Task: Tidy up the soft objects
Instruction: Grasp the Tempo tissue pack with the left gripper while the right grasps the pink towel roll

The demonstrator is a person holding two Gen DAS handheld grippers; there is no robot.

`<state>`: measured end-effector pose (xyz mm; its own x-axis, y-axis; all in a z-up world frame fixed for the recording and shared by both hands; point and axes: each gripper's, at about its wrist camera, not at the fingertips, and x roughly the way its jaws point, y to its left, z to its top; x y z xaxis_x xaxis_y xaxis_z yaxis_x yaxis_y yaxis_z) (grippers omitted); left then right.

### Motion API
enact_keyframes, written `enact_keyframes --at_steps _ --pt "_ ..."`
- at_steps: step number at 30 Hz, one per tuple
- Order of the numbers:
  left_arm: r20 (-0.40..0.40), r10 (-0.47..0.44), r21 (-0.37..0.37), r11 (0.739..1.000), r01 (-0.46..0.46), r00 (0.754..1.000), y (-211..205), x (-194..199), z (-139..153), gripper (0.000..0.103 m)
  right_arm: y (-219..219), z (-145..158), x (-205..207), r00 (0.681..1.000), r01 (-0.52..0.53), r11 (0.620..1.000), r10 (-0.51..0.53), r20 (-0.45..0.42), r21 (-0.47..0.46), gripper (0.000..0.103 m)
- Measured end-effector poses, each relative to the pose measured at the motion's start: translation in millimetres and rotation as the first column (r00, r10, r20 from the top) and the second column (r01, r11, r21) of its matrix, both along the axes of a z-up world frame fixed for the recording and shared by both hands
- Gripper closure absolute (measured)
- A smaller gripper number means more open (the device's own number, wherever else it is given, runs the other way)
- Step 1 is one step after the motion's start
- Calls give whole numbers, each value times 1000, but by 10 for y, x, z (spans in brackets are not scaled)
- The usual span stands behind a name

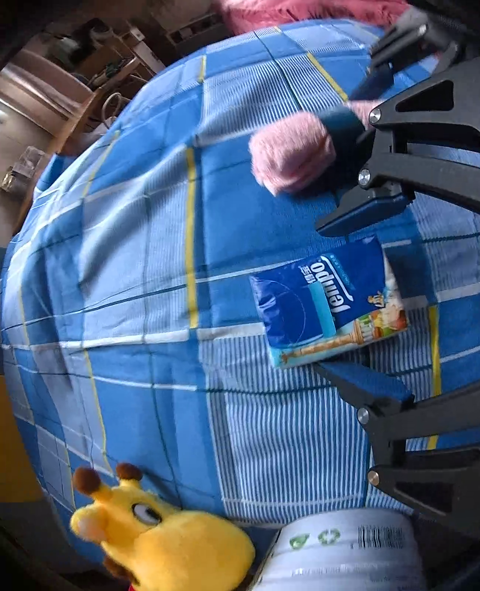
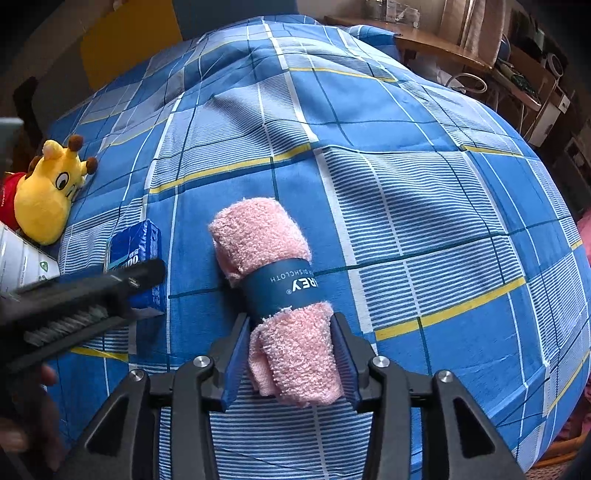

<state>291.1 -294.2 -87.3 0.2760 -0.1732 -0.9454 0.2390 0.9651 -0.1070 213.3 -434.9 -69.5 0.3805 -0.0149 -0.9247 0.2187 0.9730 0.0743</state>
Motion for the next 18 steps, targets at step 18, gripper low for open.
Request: enact_keyframes --at_steps 18 --pt "351 -56 -63 995 83 935 1187 -1548 606 48 263 -133 7 996 -91 981 93 -2 -174 54"
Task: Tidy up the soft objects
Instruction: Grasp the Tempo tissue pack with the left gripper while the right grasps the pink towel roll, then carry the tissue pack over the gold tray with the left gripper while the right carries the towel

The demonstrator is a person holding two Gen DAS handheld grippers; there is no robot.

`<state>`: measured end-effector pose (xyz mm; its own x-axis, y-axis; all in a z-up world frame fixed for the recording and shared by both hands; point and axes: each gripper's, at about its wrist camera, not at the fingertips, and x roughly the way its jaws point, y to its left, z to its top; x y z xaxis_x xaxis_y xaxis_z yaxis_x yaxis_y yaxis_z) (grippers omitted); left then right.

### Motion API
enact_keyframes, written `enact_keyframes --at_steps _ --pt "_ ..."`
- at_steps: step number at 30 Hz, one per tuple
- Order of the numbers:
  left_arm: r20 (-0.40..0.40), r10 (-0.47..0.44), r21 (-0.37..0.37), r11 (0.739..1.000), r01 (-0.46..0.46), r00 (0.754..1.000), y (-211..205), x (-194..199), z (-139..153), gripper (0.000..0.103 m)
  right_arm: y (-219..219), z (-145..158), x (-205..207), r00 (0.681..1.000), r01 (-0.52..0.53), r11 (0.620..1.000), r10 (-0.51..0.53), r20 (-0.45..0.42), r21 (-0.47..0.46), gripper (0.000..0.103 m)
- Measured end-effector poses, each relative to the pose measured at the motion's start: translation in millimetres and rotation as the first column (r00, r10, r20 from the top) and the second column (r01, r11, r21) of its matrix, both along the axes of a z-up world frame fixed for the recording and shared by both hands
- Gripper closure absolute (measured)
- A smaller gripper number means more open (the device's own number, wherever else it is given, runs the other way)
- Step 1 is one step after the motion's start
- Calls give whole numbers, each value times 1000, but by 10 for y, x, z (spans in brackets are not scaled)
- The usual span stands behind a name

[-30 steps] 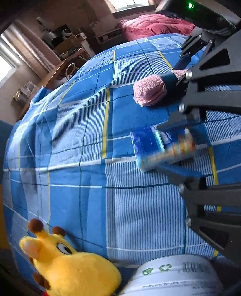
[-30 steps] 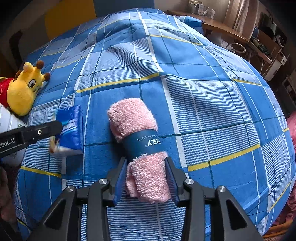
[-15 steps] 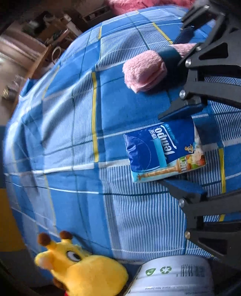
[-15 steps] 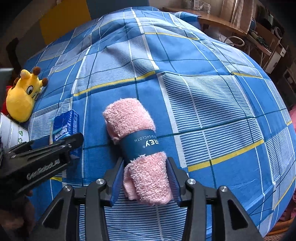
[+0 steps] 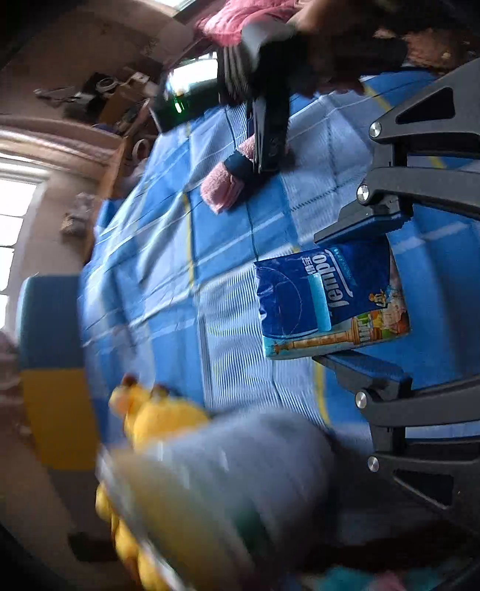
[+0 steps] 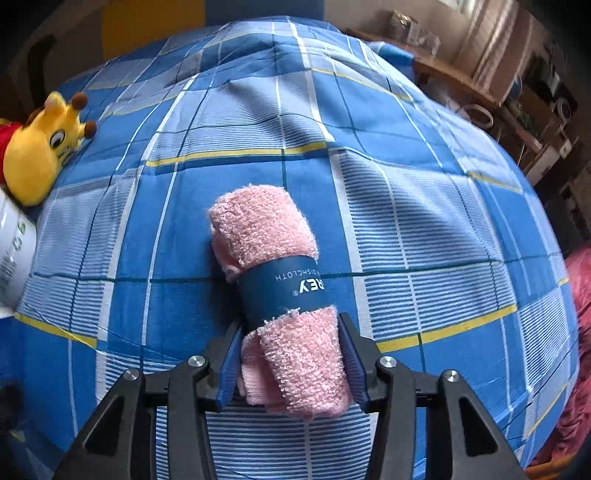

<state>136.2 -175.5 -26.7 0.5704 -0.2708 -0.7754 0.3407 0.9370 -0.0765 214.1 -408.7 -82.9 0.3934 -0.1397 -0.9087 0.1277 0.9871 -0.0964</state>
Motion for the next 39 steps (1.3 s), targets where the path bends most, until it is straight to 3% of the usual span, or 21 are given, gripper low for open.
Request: enact_keyframes --at_steps 4,8,15,26,39 --pt "84 78 11 997 -79 993 373 -245 219 48 112 8 -74 1000 -16 999 17 4 -41 56" --pt "168 210 32 975 -218 963 887 -321 427 48 231 19 -125 999 -37 996 38 9 -87 57" --pt "193 344 30 934 -356 919 1463 -383 552 48 318 25 -172 999 -32 994 34 16 -103 57" --pt "180 413 -29 909 -415 893 1755 -529 538 47 231 21 -107 998 -51 991 54 19 -121 58" --pt "159 442 -38 896 -442 883 1940 -595 457 47 382 51 -150 998 -66 982 68 3 -179 66"
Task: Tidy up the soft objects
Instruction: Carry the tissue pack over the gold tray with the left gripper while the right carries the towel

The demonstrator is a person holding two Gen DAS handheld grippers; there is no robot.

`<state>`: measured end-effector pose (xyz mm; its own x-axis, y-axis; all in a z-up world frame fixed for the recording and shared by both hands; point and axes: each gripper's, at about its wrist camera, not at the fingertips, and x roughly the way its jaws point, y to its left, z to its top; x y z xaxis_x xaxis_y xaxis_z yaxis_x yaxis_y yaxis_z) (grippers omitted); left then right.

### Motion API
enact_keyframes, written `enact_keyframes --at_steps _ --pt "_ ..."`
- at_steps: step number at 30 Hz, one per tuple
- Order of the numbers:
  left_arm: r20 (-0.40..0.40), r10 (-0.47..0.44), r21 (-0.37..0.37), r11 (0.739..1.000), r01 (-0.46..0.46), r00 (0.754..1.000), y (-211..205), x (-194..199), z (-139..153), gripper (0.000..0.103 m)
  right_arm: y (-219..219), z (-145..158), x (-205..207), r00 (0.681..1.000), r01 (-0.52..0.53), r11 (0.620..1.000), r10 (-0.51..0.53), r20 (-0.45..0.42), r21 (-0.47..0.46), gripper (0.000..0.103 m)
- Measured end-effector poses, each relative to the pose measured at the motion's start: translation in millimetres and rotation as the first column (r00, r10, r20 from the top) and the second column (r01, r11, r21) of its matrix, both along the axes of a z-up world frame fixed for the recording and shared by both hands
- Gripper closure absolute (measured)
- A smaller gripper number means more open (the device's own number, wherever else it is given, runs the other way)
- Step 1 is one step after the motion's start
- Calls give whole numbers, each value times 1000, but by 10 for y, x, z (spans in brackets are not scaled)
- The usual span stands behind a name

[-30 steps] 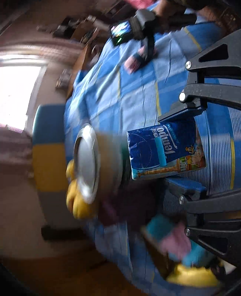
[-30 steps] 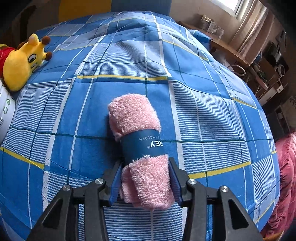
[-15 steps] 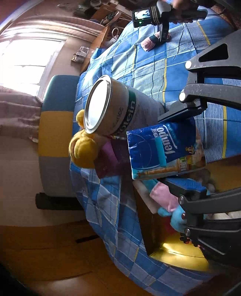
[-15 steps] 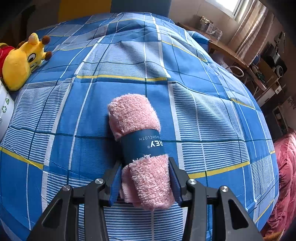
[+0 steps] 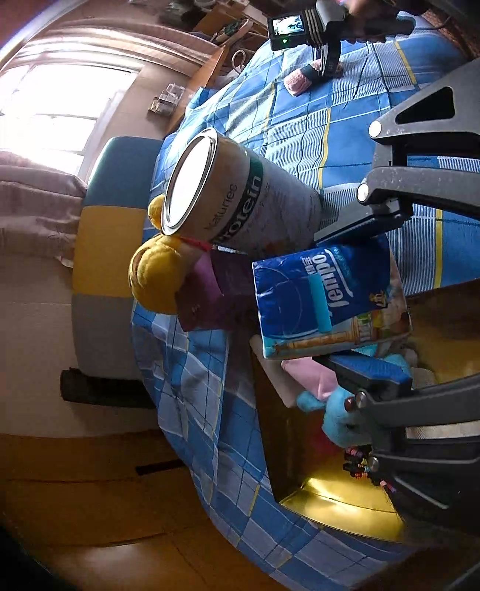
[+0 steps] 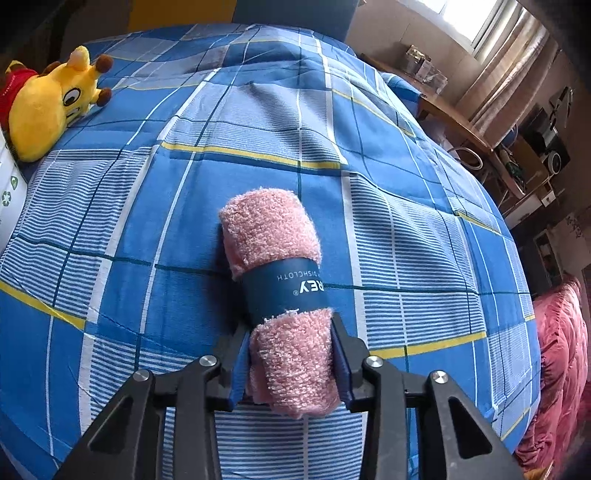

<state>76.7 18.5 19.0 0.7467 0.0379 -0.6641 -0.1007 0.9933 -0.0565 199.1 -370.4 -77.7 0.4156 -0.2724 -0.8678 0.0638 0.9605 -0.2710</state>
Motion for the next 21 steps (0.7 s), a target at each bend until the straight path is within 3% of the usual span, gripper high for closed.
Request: enact_keyframes --at_steps 11,21 --pt "-1 2 -14 1000 -2 1000 92 -93 -7 47 396 194 -220 1000 -25 987 28 -12 161 67" --pt "0 3 -18 1000 -3 1000 138 -147 -26 47 972 355 -595 990 -122 955 96 107 271 67"
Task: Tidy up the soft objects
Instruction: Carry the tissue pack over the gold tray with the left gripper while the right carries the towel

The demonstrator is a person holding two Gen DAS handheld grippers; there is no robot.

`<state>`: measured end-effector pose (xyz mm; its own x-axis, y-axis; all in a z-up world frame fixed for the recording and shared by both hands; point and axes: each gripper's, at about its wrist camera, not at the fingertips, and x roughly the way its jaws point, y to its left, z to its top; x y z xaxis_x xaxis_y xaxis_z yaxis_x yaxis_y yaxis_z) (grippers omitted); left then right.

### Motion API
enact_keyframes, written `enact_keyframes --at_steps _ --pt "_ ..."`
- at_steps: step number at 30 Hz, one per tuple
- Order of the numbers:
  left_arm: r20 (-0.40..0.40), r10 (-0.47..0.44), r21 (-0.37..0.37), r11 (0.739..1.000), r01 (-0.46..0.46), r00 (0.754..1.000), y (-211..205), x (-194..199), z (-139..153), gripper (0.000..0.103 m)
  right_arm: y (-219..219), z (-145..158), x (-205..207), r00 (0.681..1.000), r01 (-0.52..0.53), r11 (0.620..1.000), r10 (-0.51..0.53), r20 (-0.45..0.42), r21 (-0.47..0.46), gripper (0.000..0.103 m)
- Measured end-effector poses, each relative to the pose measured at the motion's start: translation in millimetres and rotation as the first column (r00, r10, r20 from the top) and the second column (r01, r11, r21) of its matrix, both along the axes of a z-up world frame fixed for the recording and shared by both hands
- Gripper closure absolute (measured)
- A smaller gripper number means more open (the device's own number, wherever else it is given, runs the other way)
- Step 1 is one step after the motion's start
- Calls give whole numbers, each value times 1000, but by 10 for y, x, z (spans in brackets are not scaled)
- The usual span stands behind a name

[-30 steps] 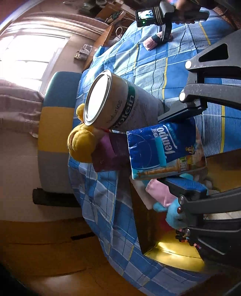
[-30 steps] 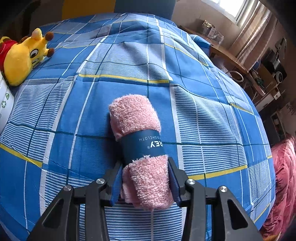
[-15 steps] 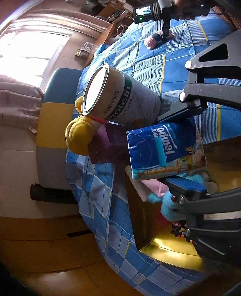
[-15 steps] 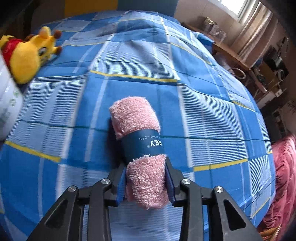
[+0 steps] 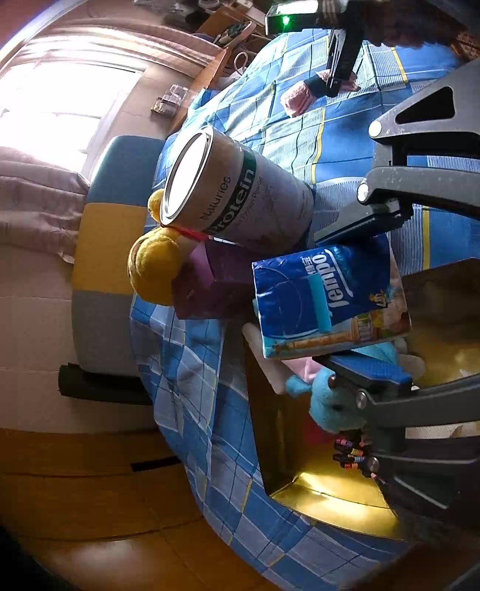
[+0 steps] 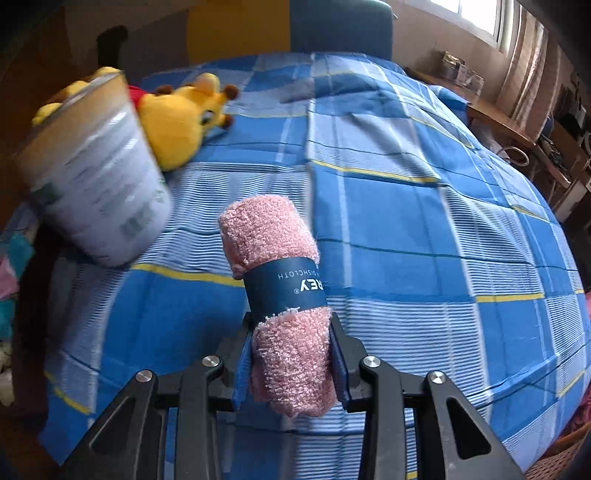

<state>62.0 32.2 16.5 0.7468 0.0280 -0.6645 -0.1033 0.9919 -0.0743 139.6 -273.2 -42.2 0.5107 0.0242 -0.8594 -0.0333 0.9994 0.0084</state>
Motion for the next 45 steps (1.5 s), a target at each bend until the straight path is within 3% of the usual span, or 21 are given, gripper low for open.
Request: enact_keyframes --at_steps 10,19,25,39,45 --pt "-6 27 4 1000 -27 1000 106 -61 -15 47 431 209 -361 988 -41 988 18 150 152 67" --pt "5 44 -1 999 -44 999 201 -142 50 47 823 507 -597 958 -110 975 52 283 193 67" --pt "9 49 -4 999 -49 999 259 -186 83 47 1056 696 -757 927 -165 972 95 363 166 67" --pt "-10 111 0 994 -111 994 603 -298 -6 47 1276 826 -872 910 -203 957 106 401 207 67" --pt "-28 151 5 988 -151 988 771 -344 -91 47 1433 799 -901 914 -232 950 139 380 210 67"
